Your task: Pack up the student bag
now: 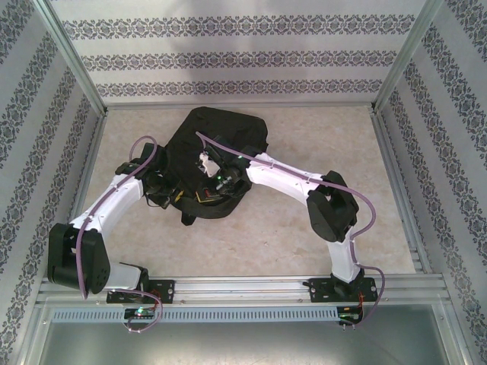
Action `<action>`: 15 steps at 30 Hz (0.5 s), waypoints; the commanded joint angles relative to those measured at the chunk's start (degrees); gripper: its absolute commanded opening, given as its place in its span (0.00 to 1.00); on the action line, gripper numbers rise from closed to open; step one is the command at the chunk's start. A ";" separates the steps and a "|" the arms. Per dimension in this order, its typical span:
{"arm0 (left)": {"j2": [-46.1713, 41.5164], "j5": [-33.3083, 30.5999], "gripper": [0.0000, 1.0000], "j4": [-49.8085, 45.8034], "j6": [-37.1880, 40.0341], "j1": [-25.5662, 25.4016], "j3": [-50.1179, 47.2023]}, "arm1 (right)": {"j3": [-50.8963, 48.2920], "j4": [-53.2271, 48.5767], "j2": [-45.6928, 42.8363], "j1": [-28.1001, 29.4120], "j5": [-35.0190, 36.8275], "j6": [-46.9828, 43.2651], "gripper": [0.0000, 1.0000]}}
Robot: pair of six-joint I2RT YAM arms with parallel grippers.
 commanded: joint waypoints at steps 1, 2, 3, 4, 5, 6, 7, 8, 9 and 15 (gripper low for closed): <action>0.69 -3.59 0.00 -2.37 2.75 -0.54 1.58 | -1.40 -2.31 -3.83 -0.11 -1.29 -1.80 0.00; 0.63 -4.04 0.00 -2.66 3.16 -0.50 1.74 | -1.80 -2.77 -4.20 -0.11 -1.47 -2.26 0.00; 0.57 -4.43 0.00 -2.91 3.59 -0.54 1.80 | -2.21 -3.10 -4.62 -0.08 -1.62 -2.52 0.00; 0.45 -4.90 0.00 -3.23 3.85 -0.48 1.88 | -2.83 -3.41 -5.02 -0.10 -1.81 -2.81 0.00; 0.39 -5.36 0.00 -3.44 4.21 -0.45 1.99 | -3.58 -3.67 -5.50 -0.07 -1.87 -3.13 0.00; 0.36 -5.59 0.00 -3.65 4.40 -0.43 2.08 | -4.27 -3.85 -5.96 -0.07 -1.81 -3.35 0.00; 0.36 -5.85 0.00 -3.86 4.66 -0.45 2.26 | -5.19 -4.00 -6.57 -0.11 -1.81 -3.70 0.00; 0.32 -5.96 0.00 -3.93 4.93 -0.45 2.31 | -5.98 -4.18 -6.99 -0.11 -1.85 -3.92 0.00; 0.28 -6.18 0.00 -4.17 5.10 -0.46 2.43 | -6.66 -4.38 -7.41 -0.10 -1.81 -4.21 0.00; -0.29 -7.84 0.00 -5.66 6.51 -0.36 3.02 | -10.58 -5.41 -10.15 -0.32 -0.88 -5.48 0.00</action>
